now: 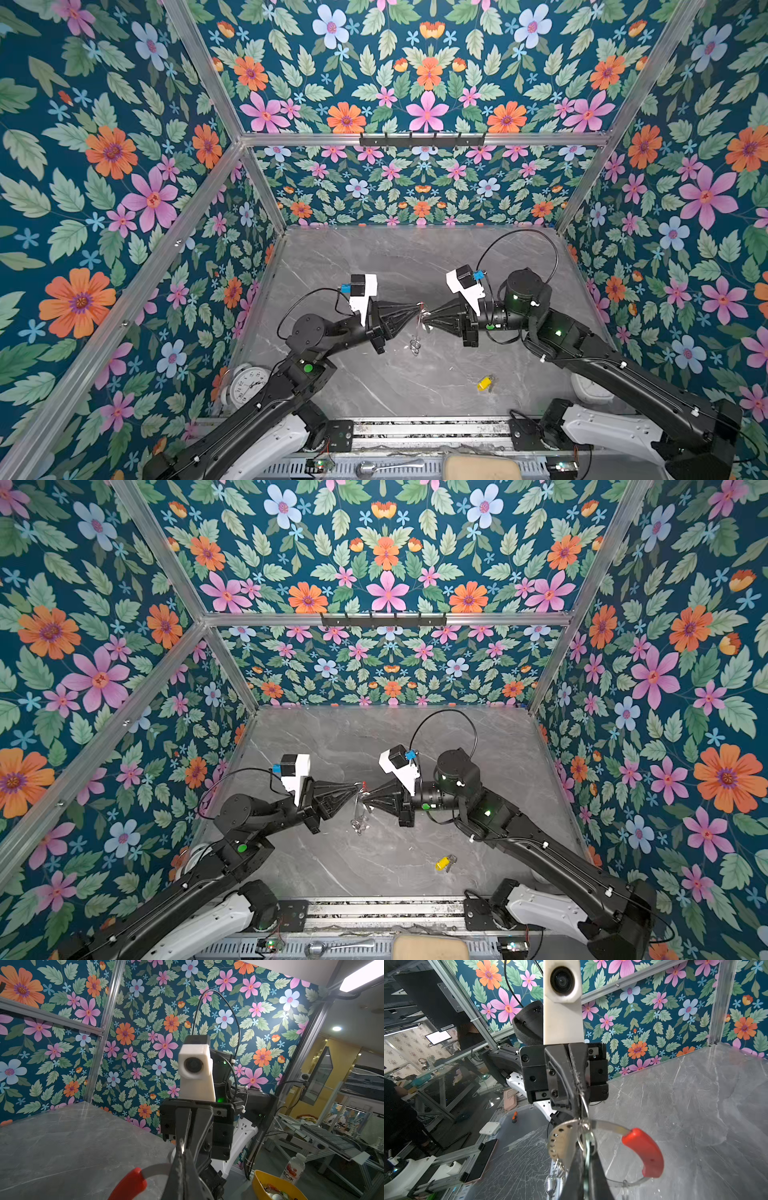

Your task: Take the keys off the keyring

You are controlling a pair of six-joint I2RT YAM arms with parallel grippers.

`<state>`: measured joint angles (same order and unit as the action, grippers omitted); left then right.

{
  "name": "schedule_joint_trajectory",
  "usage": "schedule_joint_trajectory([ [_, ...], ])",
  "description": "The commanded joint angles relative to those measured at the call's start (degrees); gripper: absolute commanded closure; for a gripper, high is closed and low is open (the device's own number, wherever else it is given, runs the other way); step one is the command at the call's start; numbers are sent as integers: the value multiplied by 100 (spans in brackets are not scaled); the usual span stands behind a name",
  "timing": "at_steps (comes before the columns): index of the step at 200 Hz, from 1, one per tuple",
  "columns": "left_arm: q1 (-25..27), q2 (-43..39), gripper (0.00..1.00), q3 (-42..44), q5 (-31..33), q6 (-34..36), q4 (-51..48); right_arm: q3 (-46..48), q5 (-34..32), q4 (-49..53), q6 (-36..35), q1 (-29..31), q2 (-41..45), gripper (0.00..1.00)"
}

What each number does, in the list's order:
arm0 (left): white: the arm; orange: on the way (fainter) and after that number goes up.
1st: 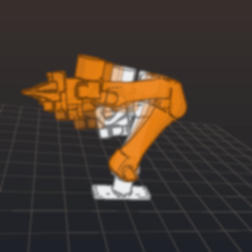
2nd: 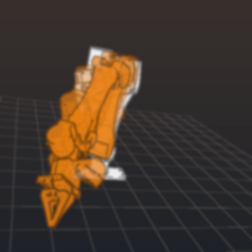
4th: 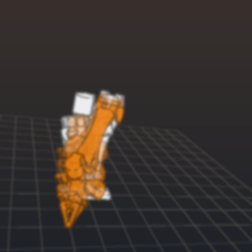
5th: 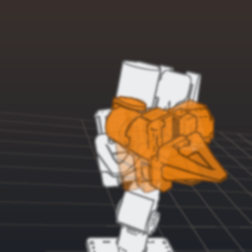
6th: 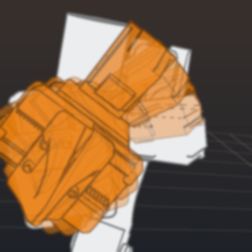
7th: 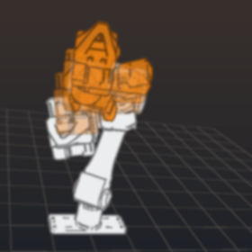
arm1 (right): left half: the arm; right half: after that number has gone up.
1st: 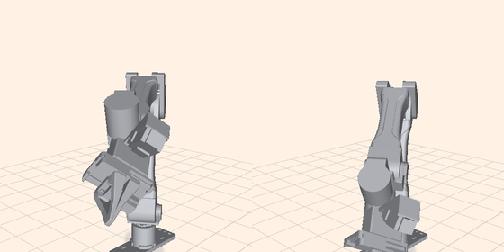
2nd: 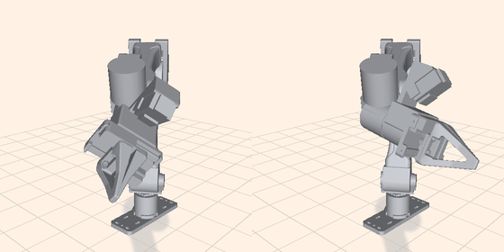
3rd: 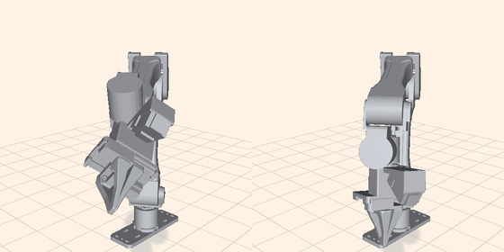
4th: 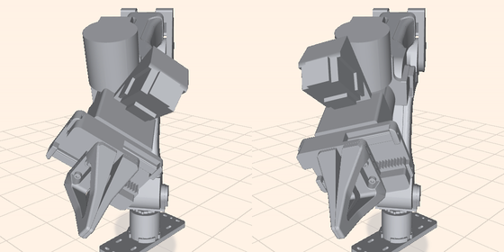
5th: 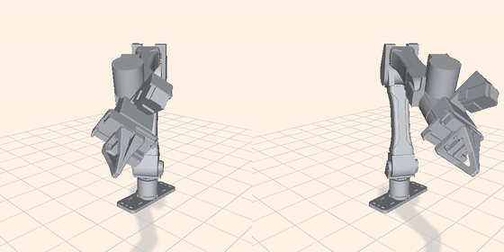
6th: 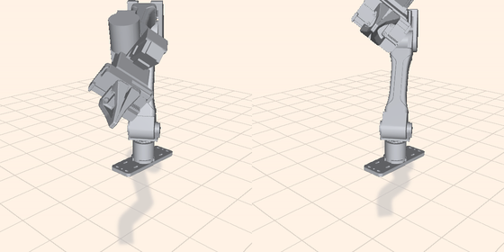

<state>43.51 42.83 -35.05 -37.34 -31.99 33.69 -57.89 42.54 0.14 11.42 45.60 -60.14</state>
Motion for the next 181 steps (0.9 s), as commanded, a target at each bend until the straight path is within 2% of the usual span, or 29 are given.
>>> schedule_joint_trajectory([
  [1, 0, -78, 100, -101, -57, 300, -287, -131, 328, 357, 121, -223, 20, 100],
  [30, 0, -126, 100, -226, -254, 505, -682, -503, 634, 936, 60, -413, -48, 100],
  [58, 0, -88, 100, -277, -498, 584, -837, -976, 565, 1720, -372, -425, -218, 100],
  [86, 0, -21, 100, -315, -745, 580, -851, -1220, 666, 1982, -530, -466, -314, 100],
  [181, 0, 145, 100, -649, -1227, 918, -1507, -2671, 994, 4250, -2018, -604, -898, 100],
])
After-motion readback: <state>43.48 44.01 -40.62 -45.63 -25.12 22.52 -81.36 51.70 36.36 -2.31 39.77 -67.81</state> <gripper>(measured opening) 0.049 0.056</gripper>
